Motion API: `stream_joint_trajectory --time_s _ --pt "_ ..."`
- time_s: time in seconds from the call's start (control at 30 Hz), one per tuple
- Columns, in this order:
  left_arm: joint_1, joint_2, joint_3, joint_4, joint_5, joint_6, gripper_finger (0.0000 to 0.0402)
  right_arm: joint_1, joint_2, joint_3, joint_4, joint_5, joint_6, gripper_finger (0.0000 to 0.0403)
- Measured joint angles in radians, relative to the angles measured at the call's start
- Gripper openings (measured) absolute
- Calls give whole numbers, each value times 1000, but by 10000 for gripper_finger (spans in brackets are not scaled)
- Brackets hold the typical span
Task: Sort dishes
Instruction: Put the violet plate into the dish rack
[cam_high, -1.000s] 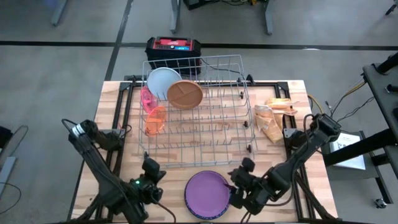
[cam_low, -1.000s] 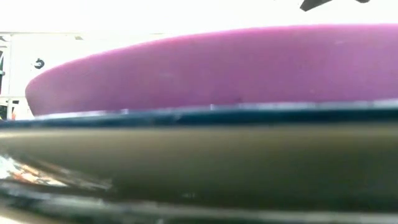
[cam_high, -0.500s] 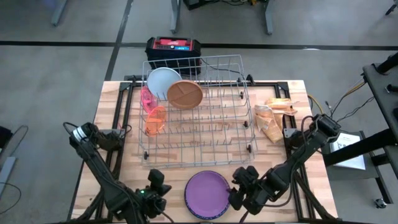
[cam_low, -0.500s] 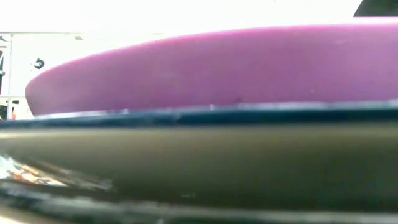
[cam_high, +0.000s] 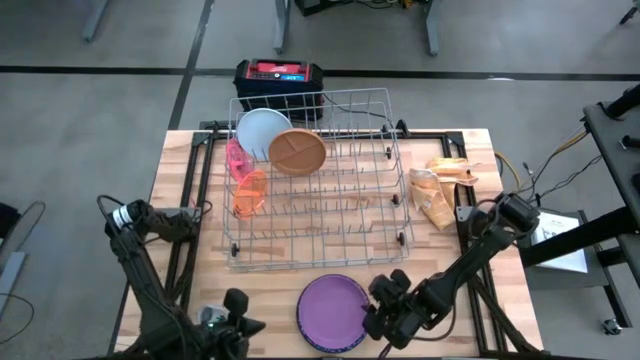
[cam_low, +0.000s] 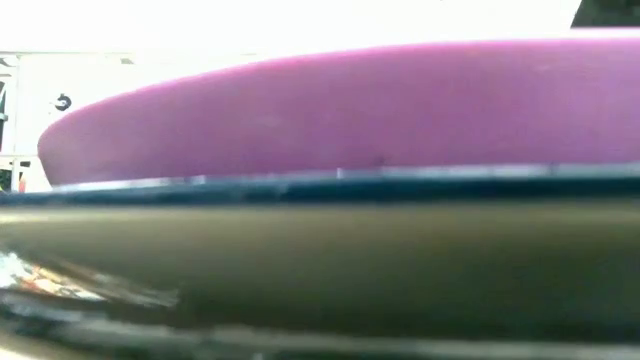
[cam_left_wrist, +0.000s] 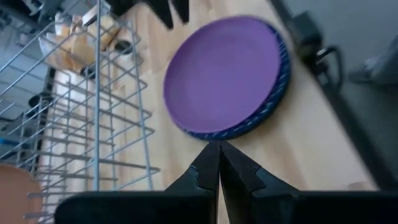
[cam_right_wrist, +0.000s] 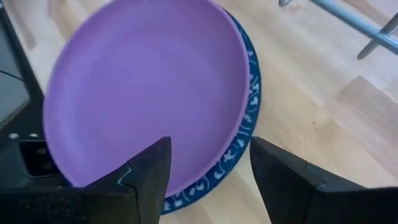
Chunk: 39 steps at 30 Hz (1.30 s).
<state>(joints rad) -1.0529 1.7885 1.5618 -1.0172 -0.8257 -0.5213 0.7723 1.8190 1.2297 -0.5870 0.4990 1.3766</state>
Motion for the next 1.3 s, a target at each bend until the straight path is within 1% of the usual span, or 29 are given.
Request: stream_joint_trajectory --time_s 0.17,0.33,0.53,0.67,0.8,0.87,0.97,1.23,1.3 --pt "-16 -2 81 -1 -2 4 0 -1 47 0 4 48 -26 209" --pt "-18 -2 143 -1 -5 15 0 -7 81 0 13 66 -36 208" --pt "-18 -3 162 -5 -11 42 0 -26 129 0 62 84 -74 208" --pt "-18 -3 162 -21 -28 42 0 -29 144 1 91 124 -111 208" --pt "-18 -3 162 -23 -29 42 0 -36 144 1 94 134 -124 196" --pt "-18 -3 162 -27 -30 42 0 -41 143 1 95 140 -130 183" --pt "-18 -3 162 -27 -30 42 0 -50 143 1 95 148 -133 150" --pt "-18 -3 162 -31 -31 41 0 -65 144 1 95 159 -183 29" --pt "-18 -3 162 -31 -31 42 0 -67 144 1 95 160 -190 8"
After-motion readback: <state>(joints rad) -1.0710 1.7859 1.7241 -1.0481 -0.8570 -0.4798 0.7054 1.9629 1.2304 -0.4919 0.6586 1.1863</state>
